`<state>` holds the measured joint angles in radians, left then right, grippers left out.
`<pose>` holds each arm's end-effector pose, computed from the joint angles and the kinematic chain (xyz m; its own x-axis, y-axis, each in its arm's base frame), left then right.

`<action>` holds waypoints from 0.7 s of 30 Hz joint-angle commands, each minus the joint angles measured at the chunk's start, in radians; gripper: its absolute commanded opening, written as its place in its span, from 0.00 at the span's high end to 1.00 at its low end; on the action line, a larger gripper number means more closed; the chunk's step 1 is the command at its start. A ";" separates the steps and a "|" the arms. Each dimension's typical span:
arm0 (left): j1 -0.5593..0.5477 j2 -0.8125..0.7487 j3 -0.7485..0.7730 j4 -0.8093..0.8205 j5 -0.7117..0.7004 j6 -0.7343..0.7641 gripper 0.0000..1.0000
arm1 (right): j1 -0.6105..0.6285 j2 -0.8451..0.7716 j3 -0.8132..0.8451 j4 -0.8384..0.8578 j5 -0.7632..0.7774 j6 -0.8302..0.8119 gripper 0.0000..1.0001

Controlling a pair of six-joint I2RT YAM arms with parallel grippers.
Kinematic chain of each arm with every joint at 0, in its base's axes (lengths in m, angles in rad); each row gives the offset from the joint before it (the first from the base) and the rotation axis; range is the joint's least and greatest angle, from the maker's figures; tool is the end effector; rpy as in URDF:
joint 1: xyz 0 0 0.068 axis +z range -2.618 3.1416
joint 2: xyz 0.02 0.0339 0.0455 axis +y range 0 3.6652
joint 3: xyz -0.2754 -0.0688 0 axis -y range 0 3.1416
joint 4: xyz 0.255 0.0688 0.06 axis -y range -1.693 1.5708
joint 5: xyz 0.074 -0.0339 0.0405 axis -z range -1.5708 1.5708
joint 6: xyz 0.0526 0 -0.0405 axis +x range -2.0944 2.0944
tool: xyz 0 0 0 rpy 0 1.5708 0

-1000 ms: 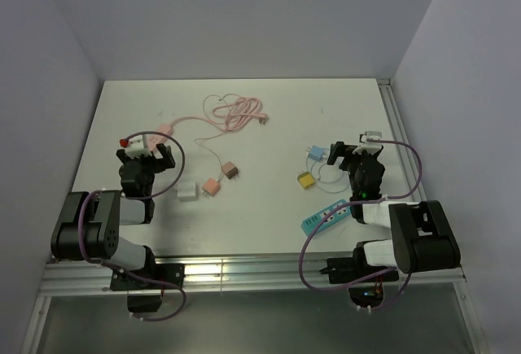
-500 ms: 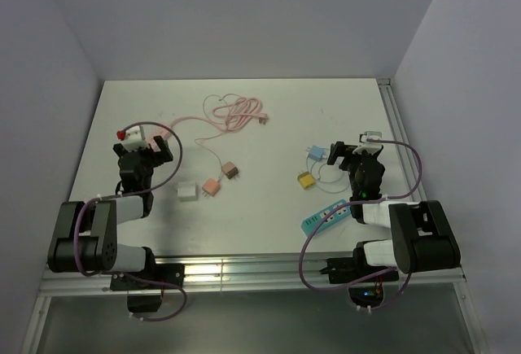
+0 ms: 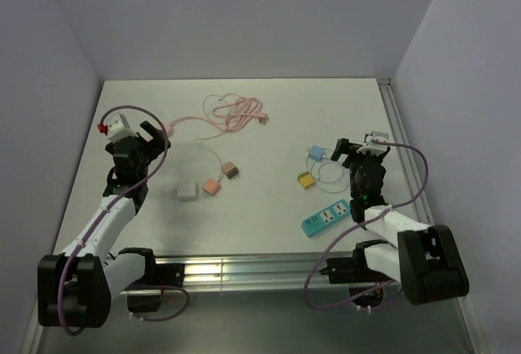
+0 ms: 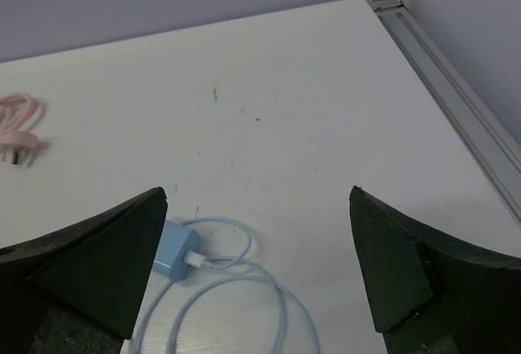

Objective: Insert the plug

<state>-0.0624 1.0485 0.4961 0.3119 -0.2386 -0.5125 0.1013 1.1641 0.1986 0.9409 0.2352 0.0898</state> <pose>0.2530 -0.0033 0.2397 -0.1246 -0.4696 -0.8740 -0.2634 0.8649 -0.4272 0.2307 0.0111 0.1878 -0.0124 0.0864 -0.9962 0.1351 0.9873 0.0839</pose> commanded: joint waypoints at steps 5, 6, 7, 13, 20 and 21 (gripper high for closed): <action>0.004 -0.113 0.098 -0.273 0.088 -0.187 0.00 | 0.071 -0.283 0.172 -0.569 0.239 0.300 0.00; 0.010 -0.128 0.093 -0.299 0.088 -0.222 0.00 | 0.071 -0.294 0.246 -0.764 0.263 0.350 0.00; 0.028 -0.142 0.090 -0.309 0.087 -0.294 0.01 | 0.069 -0.291 0.277 -0.837 0.262 0.391 0.00; 0.087 -0.249 0.076 -0.422 0.278 -0.313 0.00 | 0.054 -0.147 0.456 -1.070 0.052 0.376 0.00; 0.088 -0.323 0.064 -0.402 0.518 -0.297 0.05 | 0.021 0.195 0.778 -1.298 -0.184 0.468 0.04; 0.087 -0.331 0.058 -0.396 0.545 -0.310 0.07 | 0.021 0.239 0.795 -1.301 -0.206 0.482 0.07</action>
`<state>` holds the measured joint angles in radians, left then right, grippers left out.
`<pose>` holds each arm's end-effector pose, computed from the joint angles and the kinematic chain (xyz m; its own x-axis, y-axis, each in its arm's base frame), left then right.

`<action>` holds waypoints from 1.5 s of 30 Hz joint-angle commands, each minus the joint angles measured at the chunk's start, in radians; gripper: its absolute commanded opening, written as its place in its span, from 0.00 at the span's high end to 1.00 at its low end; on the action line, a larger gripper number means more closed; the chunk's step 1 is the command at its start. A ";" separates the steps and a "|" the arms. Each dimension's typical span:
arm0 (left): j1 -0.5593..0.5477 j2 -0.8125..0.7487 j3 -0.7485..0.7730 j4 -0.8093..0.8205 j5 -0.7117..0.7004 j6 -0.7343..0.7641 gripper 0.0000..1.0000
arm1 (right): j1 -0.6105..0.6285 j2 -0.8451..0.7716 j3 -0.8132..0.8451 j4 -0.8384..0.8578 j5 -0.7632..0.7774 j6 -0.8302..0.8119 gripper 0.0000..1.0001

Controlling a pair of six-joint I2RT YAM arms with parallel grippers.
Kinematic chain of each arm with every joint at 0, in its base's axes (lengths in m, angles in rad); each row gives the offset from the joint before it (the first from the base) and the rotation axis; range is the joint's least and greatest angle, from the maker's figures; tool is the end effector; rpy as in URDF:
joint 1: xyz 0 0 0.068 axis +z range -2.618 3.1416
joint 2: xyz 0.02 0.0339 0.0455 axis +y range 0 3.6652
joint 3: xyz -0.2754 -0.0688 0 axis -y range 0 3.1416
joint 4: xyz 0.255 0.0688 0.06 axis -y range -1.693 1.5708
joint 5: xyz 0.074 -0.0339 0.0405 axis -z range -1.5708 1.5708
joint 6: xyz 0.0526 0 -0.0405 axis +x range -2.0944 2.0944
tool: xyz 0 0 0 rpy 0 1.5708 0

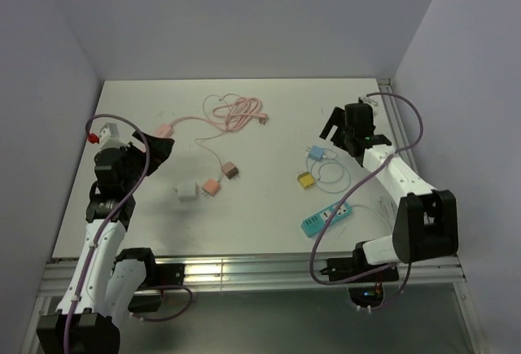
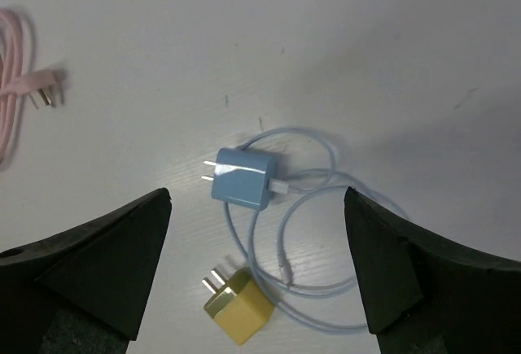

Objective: Insert the plug

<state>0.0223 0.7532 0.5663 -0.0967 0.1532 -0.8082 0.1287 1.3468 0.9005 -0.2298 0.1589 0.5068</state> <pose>0.2019 -0.0035 0.2782 -0.2832 -0.7211 -0.6323 -0.1163 0.6803 -0.7237 0.3115 0.0319 0.2473 -0.5447 0.4128 -0.7300 0.2974 0.9090 0.2920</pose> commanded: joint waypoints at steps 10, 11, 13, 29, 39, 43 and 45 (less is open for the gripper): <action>-0.077 -0.028 -0.004 -0.070 0.241 -0.045 0.26 | 0.000 0.225 0.110 -0.095 -0.338 0.407 0.35; -0.088 -0.022 0.009 -0.108 0.221 -0.031 0.24 | 0.018 0.227 0.110 -0.100 -0.311 0.424 0.36; -0.110 -0.014 0.044 -0.150 0.195 0.006 0.23 | 0.055 0.219 0.118 -0.118 -0.175 0.453 0.35; -0.127 -0.066 0.083 -0.311 0.167 0.015 0.16 | 0.253 0.360 0.293 -0.368 0.246 0.397 0.23; -0.128 -0.031 0.093 -0.304 0.215 0.020 0.16 | 0.230 0.428 0.319 -0.341 0.249 0.311 0.25; -0.128 -0.022 0.104 -0.313 0.220 0.030 0.16 | 0.227 0.468 0.334 -0.338 0.271 0.297 0.27; -0.128 -0.020 0.113 -0.322 0.214 0.038 0.16 | 0.223 0.477 0.334 -0.330 0.274 0.285 0.29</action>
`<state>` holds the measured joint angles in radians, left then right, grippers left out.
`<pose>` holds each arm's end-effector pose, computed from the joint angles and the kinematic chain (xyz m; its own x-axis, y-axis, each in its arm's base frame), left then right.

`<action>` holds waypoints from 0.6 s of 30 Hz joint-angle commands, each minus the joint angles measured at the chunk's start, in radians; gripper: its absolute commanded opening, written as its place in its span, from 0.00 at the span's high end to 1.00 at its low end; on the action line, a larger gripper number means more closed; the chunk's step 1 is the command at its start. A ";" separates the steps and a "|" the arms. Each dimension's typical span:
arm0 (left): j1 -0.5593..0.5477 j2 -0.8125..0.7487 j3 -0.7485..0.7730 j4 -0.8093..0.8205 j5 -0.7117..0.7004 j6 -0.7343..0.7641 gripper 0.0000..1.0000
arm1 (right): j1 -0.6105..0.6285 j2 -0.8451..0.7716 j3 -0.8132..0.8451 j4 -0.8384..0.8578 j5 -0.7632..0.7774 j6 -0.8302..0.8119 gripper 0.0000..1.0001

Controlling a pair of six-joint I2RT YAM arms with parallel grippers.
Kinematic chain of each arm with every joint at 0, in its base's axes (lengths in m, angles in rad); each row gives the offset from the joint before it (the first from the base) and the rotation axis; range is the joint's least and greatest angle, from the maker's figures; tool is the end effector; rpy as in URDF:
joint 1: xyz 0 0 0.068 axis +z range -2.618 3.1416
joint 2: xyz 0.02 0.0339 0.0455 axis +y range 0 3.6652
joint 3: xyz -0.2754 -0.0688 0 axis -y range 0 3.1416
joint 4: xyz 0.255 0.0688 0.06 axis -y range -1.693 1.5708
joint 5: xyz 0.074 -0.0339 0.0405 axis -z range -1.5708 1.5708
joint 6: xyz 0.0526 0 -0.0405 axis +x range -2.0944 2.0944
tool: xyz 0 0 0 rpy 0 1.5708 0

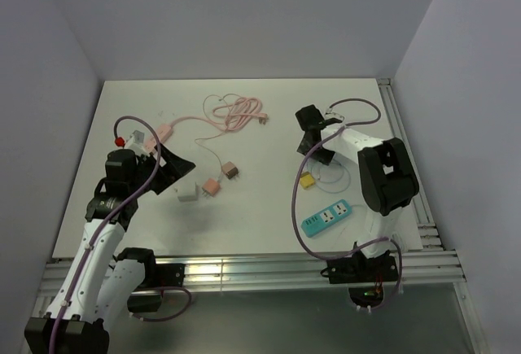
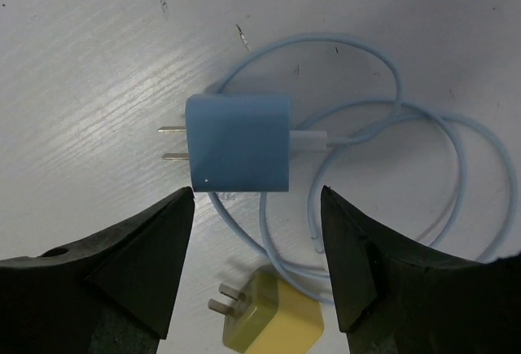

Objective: Insert the plug

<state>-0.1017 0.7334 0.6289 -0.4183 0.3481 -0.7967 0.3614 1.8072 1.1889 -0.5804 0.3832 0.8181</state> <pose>0.1795 -0.0364 0.2693 -0.6257 -0.6118 -0.4839 -0.0829 0.6690 -0.7386 0.3547 0.1130 0.1679 -0.7422 0.4431 -0.5027 0.4987 0.8663 0.0272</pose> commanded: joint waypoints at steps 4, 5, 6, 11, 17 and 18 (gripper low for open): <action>-0.004 -0.005 0.054 -0.005 0.019 0.027 0.16 | -0.027 0.035 0.051 0.040 0.042 -0.054 0.31; -0.004 -0.008 0.054 -0.002 0.020 0.025 0.16 | -0.027 0.038 0.052 0.043 0.043 -0.063 0.31; -0.004 -0.011 0.051 0.003 0.029 0.024 0.16 | -0.030 0.043 0.057 0.045 0.046 -0.080 0.31; -0.004 -0.015 0.040 0.006 0.043 0.010 0.17 | -0.038 0.058 0.070 0.066 0.042 -0.140 0.38; -0.007 -0.005 0.041 0.045 0.141 0.036 0.23 | -0.038 0.032 0.061 0.096 0.020 -0.230 0.86; -0.009 0.001 0.045 0.059 0.185 0.043 0.25 | -0.038 0.014 0.049 0.121 0.013 -0.246 1.00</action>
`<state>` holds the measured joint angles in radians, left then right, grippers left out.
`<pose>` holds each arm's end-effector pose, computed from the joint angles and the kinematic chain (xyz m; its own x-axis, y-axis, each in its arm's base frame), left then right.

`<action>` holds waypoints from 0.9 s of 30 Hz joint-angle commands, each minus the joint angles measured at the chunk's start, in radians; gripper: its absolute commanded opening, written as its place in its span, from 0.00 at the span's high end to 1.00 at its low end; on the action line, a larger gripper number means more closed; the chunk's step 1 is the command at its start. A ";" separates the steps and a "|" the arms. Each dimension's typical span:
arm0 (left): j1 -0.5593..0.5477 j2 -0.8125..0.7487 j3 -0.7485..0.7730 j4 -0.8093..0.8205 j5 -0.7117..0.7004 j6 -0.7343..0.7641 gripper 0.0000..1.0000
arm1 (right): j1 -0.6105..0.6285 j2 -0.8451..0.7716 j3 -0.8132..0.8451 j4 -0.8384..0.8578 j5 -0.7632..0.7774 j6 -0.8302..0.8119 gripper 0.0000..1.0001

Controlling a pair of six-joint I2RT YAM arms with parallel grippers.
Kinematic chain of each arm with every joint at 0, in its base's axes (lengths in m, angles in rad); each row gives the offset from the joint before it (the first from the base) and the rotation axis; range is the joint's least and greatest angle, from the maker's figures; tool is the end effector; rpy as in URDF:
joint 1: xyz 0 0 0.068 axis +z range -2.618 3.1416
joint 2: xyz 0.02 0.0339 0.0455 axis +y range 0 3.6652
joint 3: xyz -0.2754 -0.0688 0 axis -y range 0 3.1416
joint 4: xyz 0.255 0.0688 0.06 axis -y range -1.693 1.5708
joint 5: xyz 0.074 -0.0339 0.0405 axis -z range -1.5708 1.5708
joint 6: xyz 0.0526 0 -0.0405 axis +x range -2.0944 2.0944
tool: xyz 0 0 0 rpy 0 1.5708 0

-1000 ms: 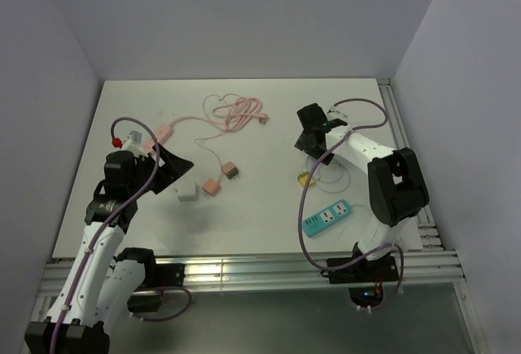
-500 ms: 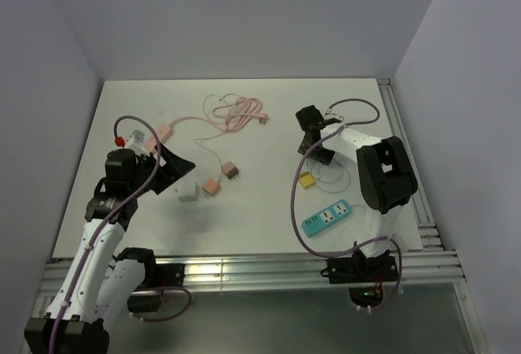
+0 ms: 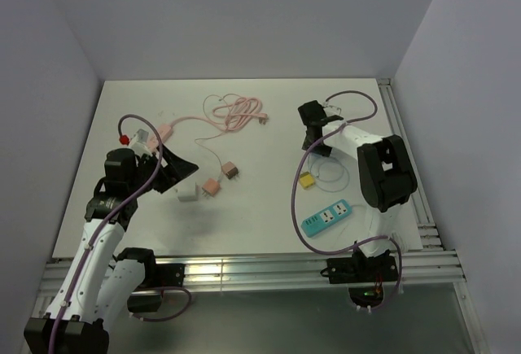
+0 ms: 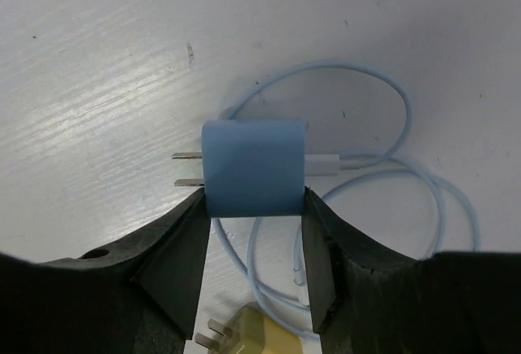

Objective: Insert the plug

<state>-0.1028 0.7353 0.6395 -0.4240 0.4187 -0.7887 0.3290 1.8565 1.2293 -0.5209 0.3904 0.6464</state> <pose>0.1781 -0.0399 0.2729 -0.6638 -0.5831 -0.4684 -0.0371 0.6511 -0.7581 0.3752 0.1069 0.1648 -0.7799 0.3223 -0.5365 0.3993 0.9163 -0.0300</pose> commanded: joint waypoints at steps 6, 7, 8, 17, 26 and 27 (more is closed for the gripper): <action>-0.049 0.096 0.055 0.221 0.380 0.031 0.35 | 0.042 -0.247 -0.096 0.165 -0.099 -0.253 1.00; -0.087 0.126 0.069 0.234 0.387 0.032 0.34 | 0.056 -0.279 -0.109 0.174 -0.152 -0.276 1.00; -0.109 0.145 0.077 0.247 0.396 0.029 0.34 | 0.073 -0.314 -0.140 0.183 -0.180 -0.321 1.00; -0.344 0.360 0.118 0.504 0.460 -0.118 0.29 | 0.234 -0.729 -0.440 0.315 -0.643 -0.458 1.00; -0.383 0.472 0.180 0.530 0.436 -0.148 0.26 | 0.387 -0.832 -0.547 0.361 -0.674 -0.455 1.00; -0.397 0.495 0.181 0.536 0.437 -0.162 0.26 | 0.392 -0.830 -0.539 0.355 -0.667 -0.456 1.00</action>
<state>-0.4706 1.1919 0.7788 0.0338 0.8410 -0.9150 0.6998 1.0439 0.6601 -0.2253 -0.2523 0.2108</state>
